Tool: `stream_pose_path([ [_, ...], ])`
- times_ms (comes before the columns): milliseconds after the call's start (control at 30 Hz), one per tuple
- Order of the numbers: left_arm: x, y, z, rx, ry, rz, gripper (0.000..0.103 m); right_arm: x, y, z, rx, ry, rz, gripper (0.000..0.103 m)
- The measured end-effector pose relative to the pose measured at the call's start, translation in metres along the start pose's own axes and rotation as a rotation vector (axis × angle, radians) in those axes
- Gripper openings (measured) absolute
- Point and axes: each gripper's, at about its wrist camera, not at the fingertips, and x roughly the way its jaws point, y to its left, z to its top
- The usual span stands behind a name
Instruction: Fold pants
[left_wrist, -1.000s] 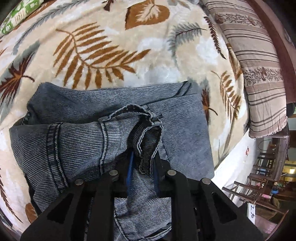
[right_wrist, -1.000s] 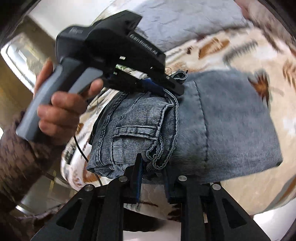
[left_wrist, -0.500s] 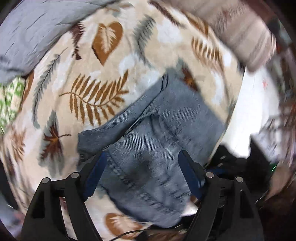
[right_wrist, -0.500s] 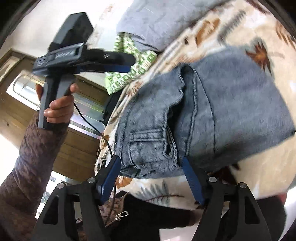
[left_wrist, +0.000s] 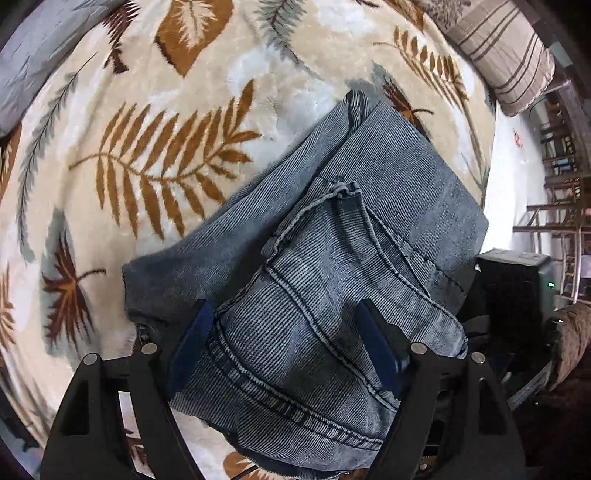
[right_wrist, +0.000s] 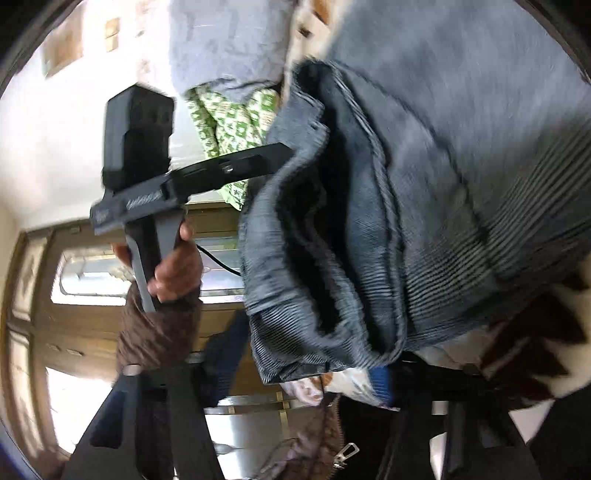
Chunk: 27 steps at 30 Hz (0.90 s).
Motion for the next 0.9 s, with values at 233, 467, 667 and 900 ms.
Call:
stream_pose_path([
  [233,-0.036,-0.007,-0.025,-0.046,-0.105,-0.002,0.021,-0.018,0.040,-0.006,-0.147,-0.034,0.026,0.023],
  [467,-0.061,-0.038,-0.013,-0.081,-0.196,0.032,0.018,-0.053,0.053,-0.006,-0.217,-0.109,0.021,0.020],
  [667,-0.044,-0.072,0.031,-0.065,-0.183,0.006,0.014,-0.101,0.044,0.008,-0.212,-0.228,0.005,0.018],
  [900,-0.011,-0.075,0.056,-0.117,-0.099,0.046,0.013,-0.108,0.017,0.027,-0.145,-0.213,-0.016,0.021],
])
